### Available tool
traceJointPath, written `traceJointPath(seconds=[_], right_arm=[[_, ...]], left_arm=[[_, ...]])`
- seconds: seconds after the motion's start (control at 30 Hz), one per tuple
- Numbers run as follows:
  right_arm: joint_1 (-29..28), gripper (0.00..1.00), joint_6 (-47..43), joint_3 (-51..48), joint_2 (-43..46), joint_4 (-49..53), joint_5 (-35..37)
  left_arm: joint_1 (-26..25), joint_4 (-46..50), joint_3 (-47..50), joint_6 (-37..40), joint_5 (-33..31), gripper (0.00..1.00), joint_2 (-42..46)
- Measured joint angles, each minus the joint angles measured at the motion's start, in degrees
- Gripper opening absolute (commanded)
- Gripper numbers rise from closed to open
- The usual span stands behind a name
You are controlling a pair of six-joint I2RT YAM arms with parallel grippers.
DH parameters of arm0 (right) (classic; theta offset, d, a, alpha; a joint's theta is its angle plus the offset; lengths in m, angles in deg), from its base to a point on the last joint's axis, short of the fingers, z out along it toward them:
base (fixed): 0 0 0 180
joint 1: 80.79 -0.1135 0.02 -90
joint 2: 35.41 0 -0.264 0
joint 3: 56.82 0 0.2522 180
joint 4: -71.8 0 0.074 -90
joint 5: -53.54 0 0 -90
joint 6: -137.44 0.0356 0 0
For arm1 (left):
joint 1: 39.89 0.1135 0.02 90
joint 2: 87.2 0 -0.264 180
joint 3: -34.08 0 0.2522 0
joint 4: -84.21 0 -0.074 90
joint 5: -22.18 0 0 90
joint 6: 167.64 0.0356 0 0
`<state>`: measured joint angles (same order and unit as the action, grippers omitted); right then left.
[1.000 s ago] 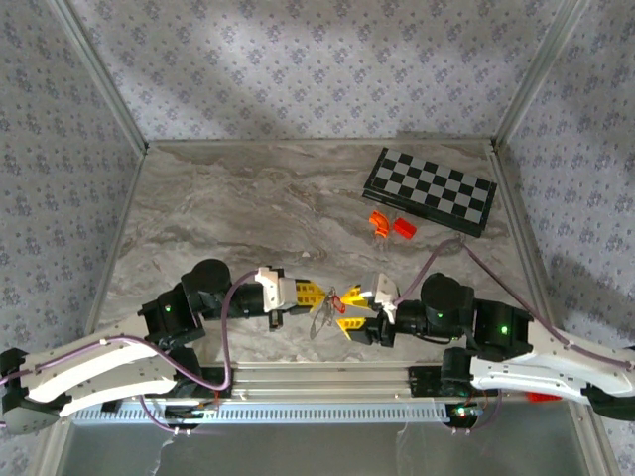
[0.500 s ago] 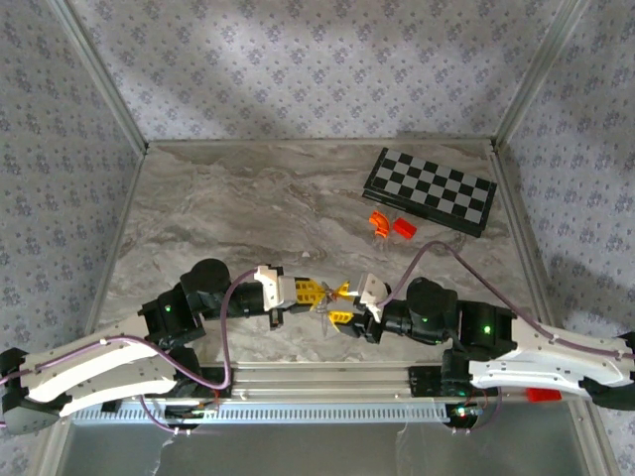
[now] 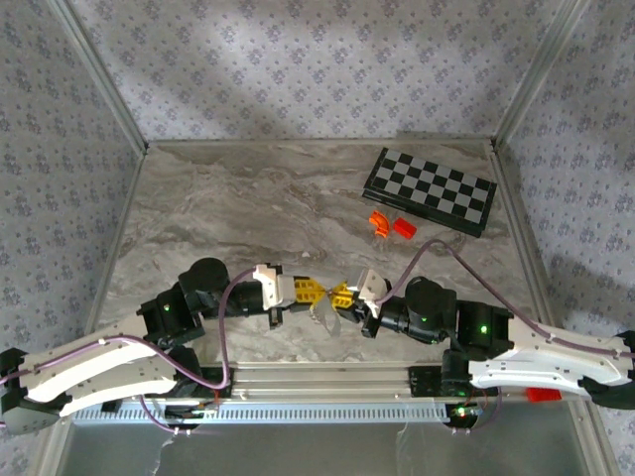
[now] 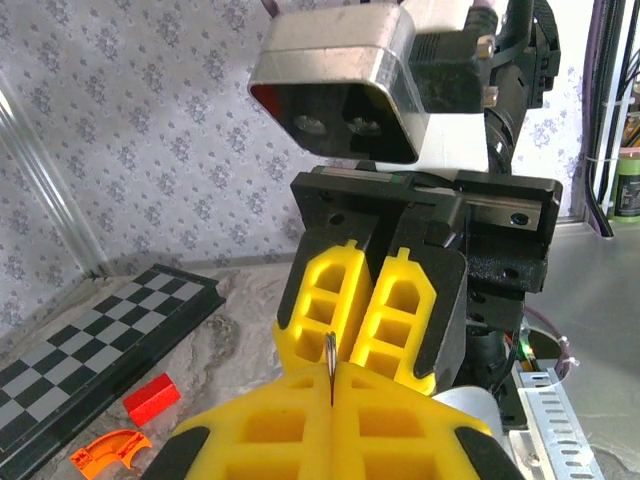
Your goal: Put the keys on the keyring
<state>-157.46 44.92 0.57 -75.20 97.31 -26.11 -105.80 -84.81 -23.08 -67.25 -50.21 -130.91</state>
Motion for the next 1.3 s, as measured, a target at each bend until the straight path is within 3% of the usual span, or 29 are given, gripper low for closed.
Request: traceJointPath(seconds=[0.2, 1.3], right_arm=[[-0.26, 0.00, -0.15, -0.35, 0.20, 0.04, 0.72], [-4.76, 0.00, -3.15, 1.27, 3.39, 4.57, 8.90]], left_arm=[[0.00, 0.07, -0.07, 0.00, 0.00, 0.00, -0.61], [0.02, 8.17, -2.45, 1.16, -0.90, 0.00, -3.19]])
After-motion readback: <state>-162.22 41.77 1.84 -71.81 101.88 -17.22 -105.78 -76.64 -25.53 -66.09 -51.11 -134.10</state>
